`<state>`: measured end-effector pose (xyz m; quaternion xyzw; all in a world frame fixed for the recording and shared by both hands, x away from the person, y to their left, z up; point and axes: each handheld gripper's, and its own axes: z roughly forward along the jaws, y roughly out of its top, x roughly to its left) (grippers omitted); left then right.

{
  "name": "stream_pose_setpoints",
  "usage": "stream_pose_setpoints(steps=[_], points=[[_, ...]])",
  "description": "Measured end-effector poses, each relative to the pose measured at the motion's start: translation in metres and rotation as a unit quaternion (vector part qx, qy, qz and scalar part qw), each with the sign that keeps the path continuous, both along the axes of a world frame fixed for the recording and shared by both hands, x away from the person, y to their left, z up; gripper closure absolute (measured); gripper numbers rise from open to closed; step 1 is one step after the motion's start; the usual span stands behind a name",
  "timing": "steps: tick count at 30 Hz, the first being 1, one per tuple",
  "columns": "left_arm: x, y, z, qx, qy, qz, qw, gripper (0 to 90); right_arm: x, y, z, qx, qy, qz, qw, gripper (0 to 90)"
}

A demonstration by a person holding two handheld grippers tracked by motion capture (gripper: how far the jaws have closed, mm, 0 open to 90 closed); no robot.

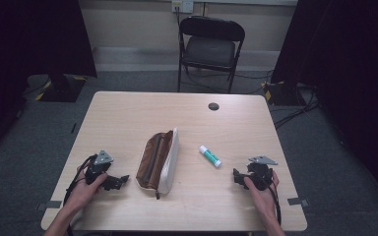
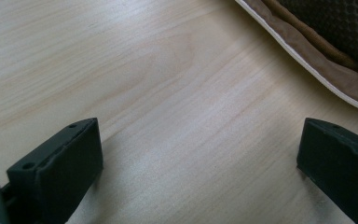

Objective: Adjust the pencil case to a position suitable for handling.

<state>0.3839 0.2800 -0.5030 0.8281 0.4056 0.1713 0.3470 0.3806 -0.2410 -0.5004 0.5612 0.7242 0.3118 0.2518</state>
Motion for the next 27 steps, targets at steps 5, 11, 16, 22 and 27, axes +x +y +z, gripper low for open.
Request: stream_pose_setpoints(steps=[5,11,16,22,27], points=[[0.0,0.0,0.0,-0.001,0.001,0.0,1.0,0.0,-0.001,-0.001,0.0,0.001,0.001,0.002,1.0,11.3],[0.0,0.0,0.0,-0.002,0.0,0.001,1.0,0.0,-0.005,-0.004,0.005,-0.001,0.013,0.018,0.9998,19.3],[0.0,0.0,0.0,-0.001,0.0,0.0,1.0,0.0,-0.014,-0.005,0.014,0.022,0.01,0.029,0.9993,27.0],[0.0,0.0,0.0,-0.001,0.0,0.0,1.0,0.0,-0.023,0.002,0.023,0.037,0.0,0.051,0.998,32.1],[0.0,0.0,0.0,-0.001,0.0,0.0,1.0,0.0,-0.03,0.014,0.035,0.043,-0.019,0.082,0.9955,39.1]])
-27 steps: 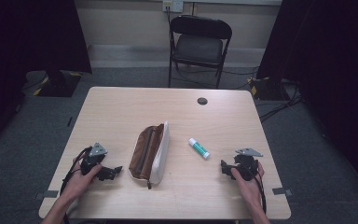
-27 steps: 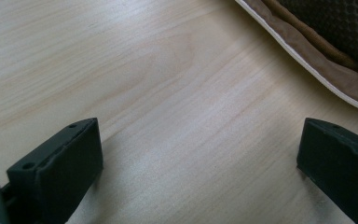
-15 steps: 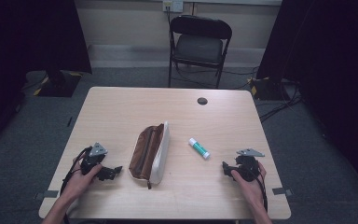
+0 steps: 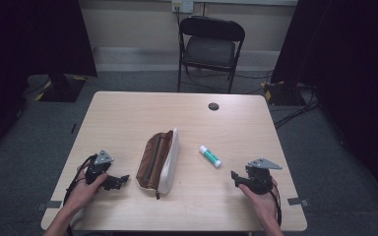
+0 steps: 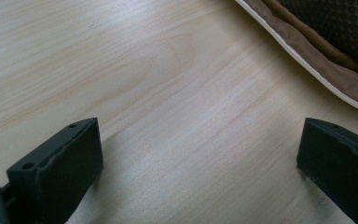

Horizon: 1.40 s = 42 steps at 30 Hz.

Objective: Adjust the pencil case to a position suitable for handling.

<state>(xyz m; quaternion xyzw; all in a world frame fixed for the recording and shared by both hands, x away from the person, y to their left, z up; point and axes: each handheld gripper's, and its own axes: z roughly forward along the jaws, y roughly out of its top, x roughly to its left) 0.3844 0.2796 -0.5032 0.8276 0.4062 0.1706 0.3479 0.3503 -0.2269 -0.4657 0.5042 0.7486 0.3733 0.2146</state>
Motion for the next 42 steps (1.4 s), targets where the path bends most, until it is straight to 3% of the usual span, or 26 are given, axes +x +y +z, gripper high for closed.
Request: stream_pose_setpoints(steps=[6,18,23,29,30,31,36,42], points=[[0.0,0.0,0.0,-0.002,0.0,0.002,1.0,0.0,-0.009,0.017,0.009,0.009,-0.009,0.043,0.999,47.0],[0.0,0.0,0.0,-0.002,0.001,0.002,1.0,0.0,-0.02,0.052,0.02,0.022,-0.014,0.101,0.9946,46.3],[-0.001,0.0,0.0,0.0,0.0,0.003,1.0,0.0,-0.025,0.073,0.027,0.03,-0.027,0.139,0.9894,40.1],[-0.002,0.0,0.0,0.001,0.001,0.003,1.0,0.0,-0.027,0.087,0.025,0.033,-0.017,0.166,0.9853,33.6],[-0.002,0.001,0.0,0.001,0.001,0.003,1.0,0.0,-0.029,0.093,0.026,0.036,-0.018,0.179,0.9831,31.8],[-0.002,0.001,0.0,0.004,0.001,0.002,1.0,0.0,-0.029,0.093,0.026,0.036,-0.018,0.179,0.9831,31.8],[-0.004,0.001,0.0,0.001,0.001,0.008,1.0,0.0,-0.036,0.111,0.031,0.041,-0.029,0.209,0.9767,25.1],[-0.004,0.001,0.0,0.0,0.0,0.01,1.0,0.0,-0.04,0.13,0.03,0.038,-0.024,0.231,0.9719,20.6]])
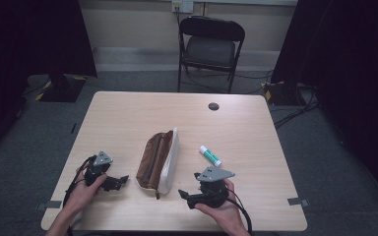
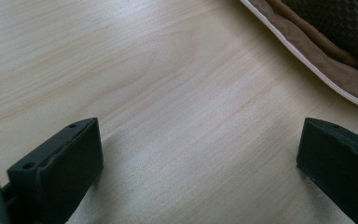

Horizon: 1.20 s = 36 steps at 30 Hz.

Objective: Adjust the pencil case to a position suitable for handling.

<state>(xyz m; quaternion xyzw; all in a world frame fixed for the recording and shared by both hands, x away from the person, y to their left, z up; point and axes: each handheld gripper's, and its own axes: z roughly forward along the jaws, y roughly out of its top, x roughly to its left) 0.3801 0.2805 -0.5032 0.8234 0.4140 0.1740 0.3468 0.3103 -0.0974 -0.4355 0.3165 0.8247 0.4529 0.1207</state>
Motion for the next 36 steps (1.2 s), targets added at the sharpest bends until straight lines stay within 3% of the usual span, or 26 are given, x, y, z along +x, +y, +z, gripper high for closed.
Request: stream_pose_setpoints(steps=[7,11,19,25,28,29,35,36], points=[[-0.001,-0.001,0.0,-0.006,0.001,0.004,1.0,0.0,-0.006,0.03,0.001,0.001,0.011,0.033,0.9994,19.5],[-0.001,0.0,0.0,-0.001,0.0,0.001,1.0,0.0,-0.006,0.043,0.001,0.001,0.009,0.037,0.9993,18.3],[-0.001,0.0,0.0,-0.002,0.0,0.001,1.0,0.0,-0.003,0.06,0.003,0.001,-0.005,0.027,0.9996,16.3],[-0.001,0.0,0.0,-0.002,0.0,0.001,1.0,0.0,0.002,0.069,0.002,0.005,0.001,0.025,0.9997,16.3],[-0.001,0.0,0.0,-0.005,0.001,0.002,1.0,0.0,0.006,0.073,0.0,-0.006,-0.003,0.006,1.0,17.2],[-0.001,0.0,0.0,-0.005,0.001,0.002,1.0,0.0,0.013,0.074,-0.002,-0.009,-0.004,-0.008,0.9999,18.2],[-0.001,0.001,0.0,0.0,0.002,-0.002,1.0,0.0,0.028,0.075,-0.01,-0.015,0.0,-0.023,0.9996,23.3],[-0.001,0.001,0.0,0.001,0.001,-0.001,1.0,0.0,0.031,0.074,-0.012,-0.014,0.002,-0.024,0.9996,27.8]])
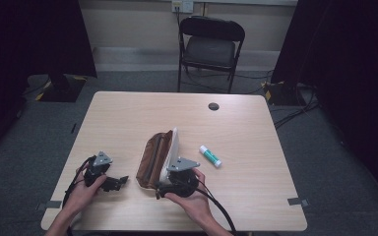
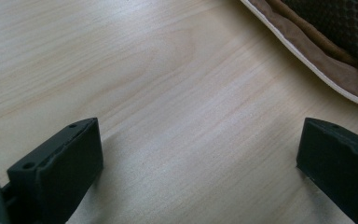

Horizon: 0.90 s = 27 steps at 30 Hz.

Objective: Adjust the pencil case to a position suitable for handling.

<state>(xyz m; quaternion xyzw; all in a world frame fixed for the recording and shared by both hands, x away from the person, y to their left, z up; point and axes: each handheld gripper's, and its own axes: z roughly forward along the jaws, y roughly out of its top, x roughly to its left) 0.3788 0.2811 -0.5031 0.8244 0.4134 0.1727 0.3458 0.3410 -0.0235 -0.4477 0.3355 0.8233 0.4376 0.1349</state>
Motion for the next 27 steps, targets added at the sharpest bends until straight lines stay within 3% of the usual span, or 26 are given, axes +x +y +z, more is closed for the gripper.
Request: stream_pose_setpoints(steps=[4,5,6,13,20,27], points=[[0.0,0.0,0.0,0.0,0.001,-0.001,1.0,0.0,0.0,-0.005,0.0,-0.007,-0.012,-0.009,0.9999,42.2],[0.0,0.0,0.0,0.0,0.001,-0.001,1.0,0.0,0.0,-0.005,0.0,-0.007,-0.012,-0.009,0.9999,42.2],[0.0,0.0,0.0,0.001,0.0,-0.001,1.0,0.0,0.0,-0.01,0.0,-0.01,-0.02,-0.015,0.9996,49.4],[0.0,0.0,0.0,0.0,0.0,0.0,1.0,0.0,0.007,-0.031,0.002,-0.015,-0.019,-0.027,0.9994,68.4],[0.0,0.0,0.0,0.001,0.0,-0.001,1.0,0.0,0.01,-0.049,0.005,-0.011,-0.009,-0.02,0.9997,75.0],[0.0,0.0,0.0,-0.001,0.0,0.0,1.0,0.0,0.0,-0.065,0.008,-0.009,-0.006,0.009,0.9999,77.3]])
